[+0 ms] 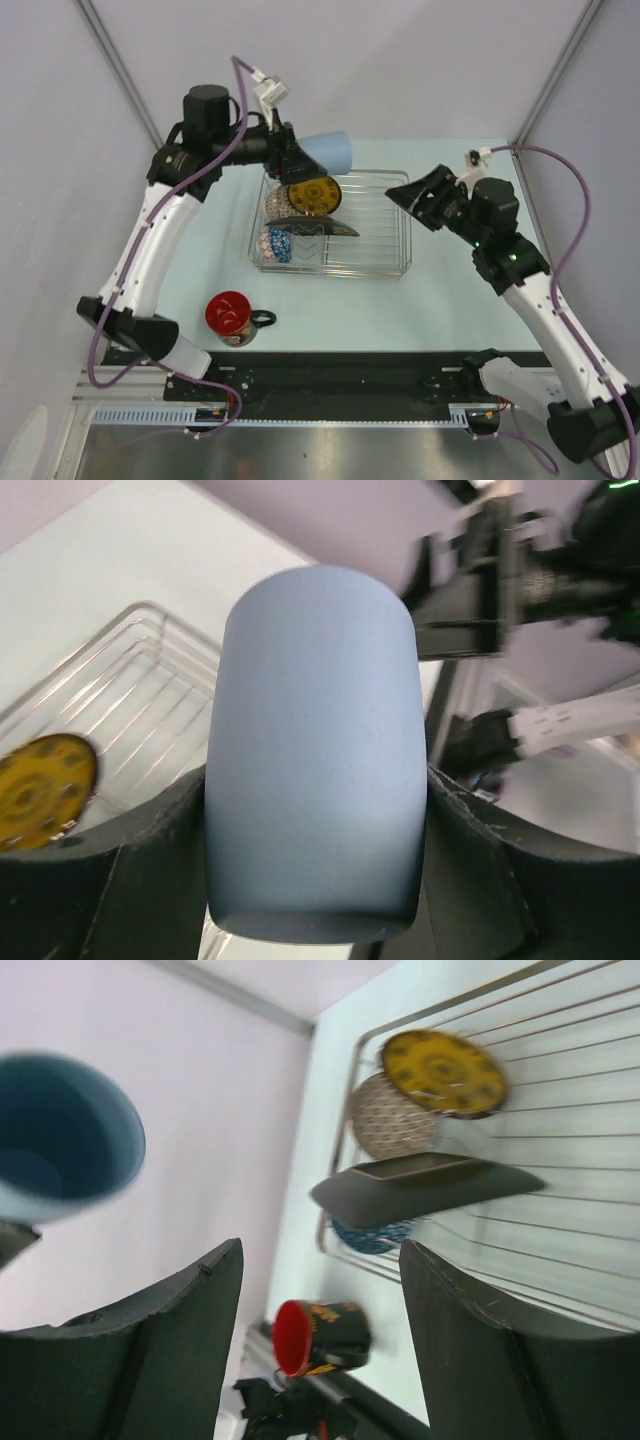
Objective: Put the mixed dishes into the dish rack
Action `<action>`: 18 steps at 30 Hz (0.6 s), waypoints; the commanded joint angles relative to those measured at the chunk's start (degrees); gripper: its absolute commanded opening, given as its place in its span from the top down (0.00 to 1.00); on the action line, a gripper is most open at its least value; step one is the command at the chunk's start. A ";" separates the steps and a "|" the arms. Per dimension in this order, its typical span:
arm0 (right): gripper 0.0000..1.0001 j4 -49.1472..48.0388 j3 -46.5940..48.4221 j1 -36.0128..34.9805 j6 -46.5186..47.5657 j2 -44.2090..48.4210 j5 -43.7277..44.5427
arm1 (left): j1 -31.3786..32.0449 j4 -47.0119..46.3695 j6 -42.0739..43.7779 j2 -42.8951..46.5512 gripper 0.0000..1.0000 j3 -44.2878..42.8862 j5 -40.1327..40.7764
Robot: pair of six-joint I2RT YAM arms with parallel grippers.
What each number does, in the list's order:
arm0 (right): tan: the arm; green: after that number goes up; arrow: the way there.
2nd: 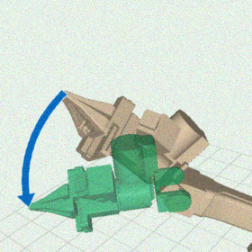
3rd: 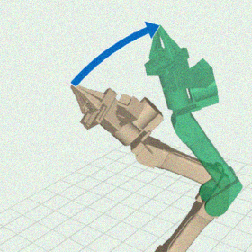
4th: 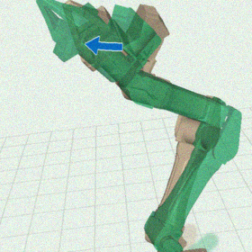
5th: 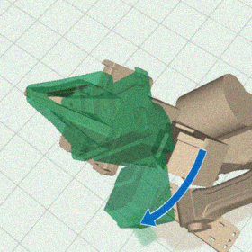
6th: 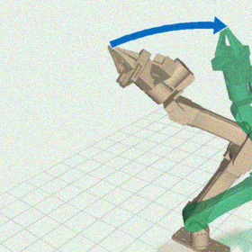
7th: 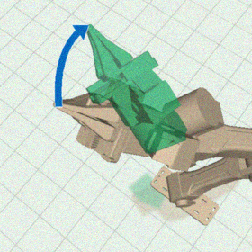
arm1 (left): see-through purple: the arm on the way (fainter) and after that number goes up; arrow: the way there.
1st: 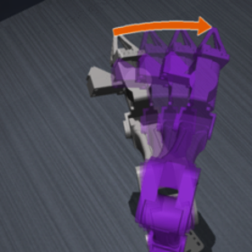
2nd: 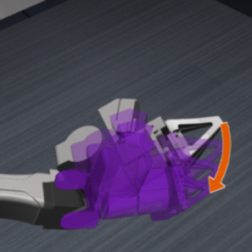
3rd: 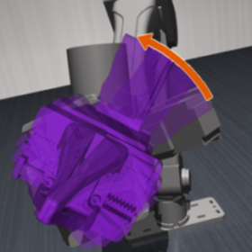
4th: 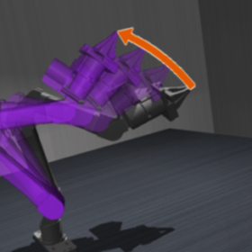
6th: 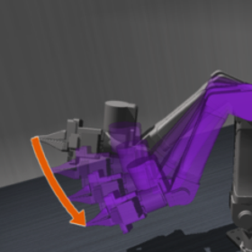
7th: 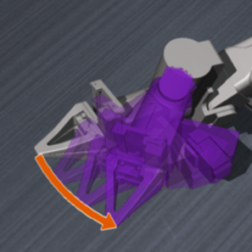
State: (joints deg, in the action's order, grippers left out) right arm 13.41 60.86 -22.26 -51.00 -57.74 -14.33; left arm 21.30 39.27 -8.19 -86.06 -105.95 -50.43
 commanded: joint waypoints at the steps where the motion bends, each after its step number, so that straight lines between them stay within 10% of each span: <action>1: 0.32 14.10 -0.21 -0.06 6.88 8.58 13.78 | 7.07 13.36 13.71 -13.23 1.00 -17.15 19.55; 7: 0.35 16.74 -4.69 -0.15 6.44 15.98 20.47 | 13.32 21.82 24.52 -36.15 1.00 -39.06 33.63; 18: 0.41 18.49 -14.45 -0.06 6.09 28.11 23.64 | 18.51 12.42 35.77 -46.21 1.00 -35.99 48.58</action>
State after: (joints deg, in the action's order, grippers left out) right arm 31.59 47.94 -22.31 -45.36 -31.16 6.83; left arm 38.59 56.88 21.19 -133.82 -140.20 -8.40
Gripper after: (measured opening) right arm 0.590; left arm 0.733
